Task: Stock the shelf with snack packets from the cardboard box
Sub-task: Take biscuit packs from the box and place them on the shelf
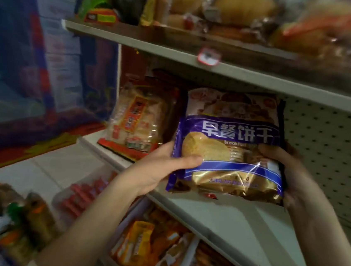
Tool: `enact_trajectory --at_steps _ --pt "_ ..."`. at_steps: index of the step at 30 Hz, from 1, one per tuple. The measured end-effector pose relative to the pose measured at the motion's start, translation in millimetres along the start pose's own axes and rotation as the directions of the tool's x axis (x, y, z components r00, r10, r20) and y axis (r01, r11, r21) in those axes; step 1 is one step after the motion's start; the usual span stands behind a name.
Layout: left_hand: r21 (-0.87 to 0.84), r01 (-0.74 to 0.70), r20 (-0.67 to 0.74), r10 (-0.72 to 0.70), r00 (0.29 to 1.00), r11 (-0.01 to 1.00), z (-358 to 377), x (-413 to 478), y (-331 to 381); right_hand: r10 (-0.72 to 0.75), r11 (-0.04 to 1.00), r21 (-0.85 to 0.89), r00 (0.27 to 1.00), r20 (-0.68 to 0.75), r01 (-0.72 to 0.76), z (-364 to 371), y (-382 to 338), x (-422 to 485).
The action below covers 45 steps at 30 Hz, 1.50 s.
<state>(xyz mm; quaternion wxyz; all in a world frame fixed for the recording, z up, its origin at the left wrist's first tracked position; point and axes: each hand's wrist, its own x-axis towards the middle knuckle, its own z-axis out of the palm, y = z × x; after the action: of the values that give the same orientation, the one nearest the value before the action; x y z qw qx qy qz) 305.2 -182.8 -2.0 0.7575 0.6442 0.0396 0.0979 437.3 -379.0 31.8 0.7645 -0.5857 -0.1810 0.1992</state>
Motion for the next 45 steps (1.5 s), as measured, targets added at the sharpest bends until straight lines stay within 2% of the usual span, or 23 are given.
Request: enact_trajectory --at_steps 3,7,10,15,21,24,29,32,36,39,41,43,44,45 --pt "0.091 -0.016 0.072 0.009 0.997 0.996 32 24 -2 -0.093 0.995 0.029 0.993 -0.073 0.095 -40 -2 -5" --pt "0.204 -0.031 0.217 -0.014 0.976 0.979 80 62 -15 -0.212 0.977 -0.019 0.961 -0.176 0.212 -100 3 -12" --pt "0.324 -0.007 0.214 -0.066 0.975 0.946 102 90 -25 -0.279 0.959 -0.027 0.923 -0.267 0.282 -132 12 -8" --pt "0.395 0.048 0.163 -0.122 0.979 0.917 125 121 -39 -0.323 0.942 -0.022 0.883 -0.341 0.336 -156 31 4" --pt "0.287 0.061 0.036 -0.075 0.997 0.956 136 137 -55 -0.350 0.937 -0.112 0.882 -0.315 0.332 -163 51 14" --pt "0.222 0.063 0.025 -0.070 0.997 0.973 138 139 -63 -0.347 0.937 -0.155 0.875 -0.339 0.311 -164 55 15" --pt "0.156 0.078 0.025 -0.083 0.996 0.985 137 148 -68 -0.322 0.947 -0.096 0.891 -0.320 0.308 -168 47 16" --pt "0.110 0.065 0.026 -0.068 0.997 0.992 136 153 -68 -0.264 0.962 -0.040 0.877 -0.401 0.272 -170 37 22" --pt "0.104 0.057 0.023 -0.060 0.998 0.993 133 158 -69 -0.265 0.955 -0.255 0.819 -0.508 0.151 -177 36 32" --pt "0.114 0.050 0.011 -0.051 0.999 0.992 131 162 -72 -0.269 0.953 -0.269 0.793 -0.546 0.138 -173 36 35" --pt "0.155 0.031 0.003 -0.032 0.999 0.987 132 163 -74 -0.285 0.950 -0.269 0.787 -0.548 0.156 -168 36 33" --pt "0.291 -0.004 -0.046 0.018 0.999 0.957 138 162 -73 -0.334 0.932 -0.312 0.771 -0.542 0.184 -165 37 30" --pt "0.394 -0.028 -0.085 0.066 0.994 0.919 141 159 -72 -0.390 0.905 -0.376 0.741 -0.547 0.198 -162 37 27" --pt "0.502 -0.049 -0.123 0.128 0.984 0.864 145 154 -70 -0.485 0.842 -0.502 0.682 -0.548 0.197 -158 36 22"
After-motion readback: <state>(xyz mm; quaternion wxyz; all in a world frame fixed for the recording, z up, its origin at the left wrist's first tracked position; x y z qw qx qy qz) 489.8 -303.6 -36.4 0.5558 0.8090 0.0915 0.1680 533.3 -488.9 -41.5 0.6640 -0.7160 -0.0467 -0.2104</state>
